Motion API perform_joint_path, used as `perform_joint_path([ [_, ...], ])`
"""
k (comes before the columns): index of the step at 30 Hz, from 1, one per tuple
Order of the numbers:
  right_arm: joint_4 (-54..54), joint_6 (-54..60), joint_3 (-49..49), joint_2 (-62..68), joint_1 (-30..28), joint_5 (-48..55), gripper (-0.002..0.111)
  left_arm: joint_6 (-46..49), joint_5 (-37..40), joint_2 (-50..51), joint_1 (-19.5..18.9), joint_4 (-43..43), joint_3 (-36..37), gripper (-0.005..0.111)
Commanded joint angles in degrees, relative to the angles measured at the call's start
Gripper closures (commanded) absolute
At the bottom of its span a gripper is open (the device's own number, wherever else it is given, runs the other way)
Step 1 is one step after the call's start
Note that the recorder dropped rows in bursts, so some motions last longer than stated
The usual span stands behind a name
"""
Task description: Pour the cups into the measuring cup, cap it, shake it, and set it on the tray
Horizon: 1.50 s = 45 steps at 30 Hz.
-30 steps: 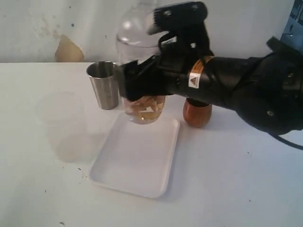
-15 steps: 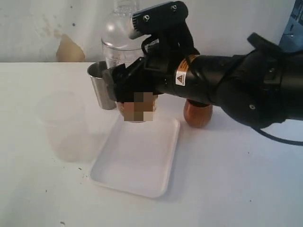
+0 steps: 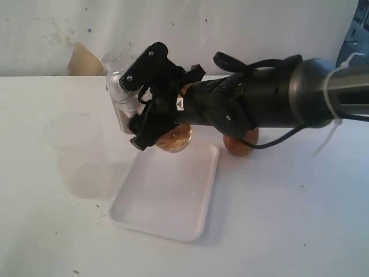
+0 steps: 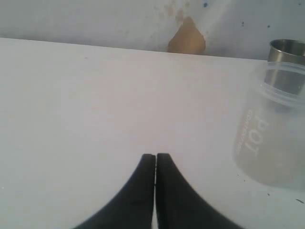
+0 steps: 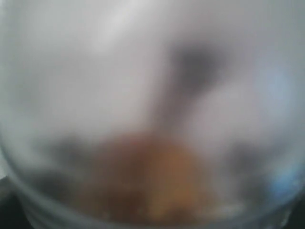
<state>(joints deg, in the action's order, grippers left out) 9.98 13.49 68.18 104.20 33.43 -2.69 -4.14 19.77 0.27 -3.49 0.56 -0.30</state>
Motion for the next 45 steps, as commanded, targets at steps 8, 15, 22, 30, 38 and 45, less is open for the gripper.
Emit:
perform_joint_path([
  [8,0.1,20.0,11.1,5.4,-0.5,4.5,0.108,0.1,-0.5,-0.3,0.2,-0.1,0.3,0.106],
  [15,3.1,27.1,15.0,5.6,-0.5,6.7,0.108,0.1,-0.5,-0.3,0.2,-0.1,0.3,0.106],
  [22,9.1,30.1,16.2,6.1,-0.5,10.3,0.108,0.1,-0.5,-0.3,0.2,-0.1,0.3,0.106],
  [30,35.1,2.4,23.3,10.7,-0.1,23.6,0.108,0.1,-0.5,-0.3,0.2,-0.1,0.3,0.106],
  [38,42.7,0.5,23.3,11.1,1.5,19.1,0.108,0.1,-0.5,-0.3,0.2,-0.1,0.3,0.106],
  [45,44.8,4.7,23.3,11.2,2.8,16.5,0.108,0.1,-0.5,-0.3,0.2,-0.1,0.3,0.106],
])
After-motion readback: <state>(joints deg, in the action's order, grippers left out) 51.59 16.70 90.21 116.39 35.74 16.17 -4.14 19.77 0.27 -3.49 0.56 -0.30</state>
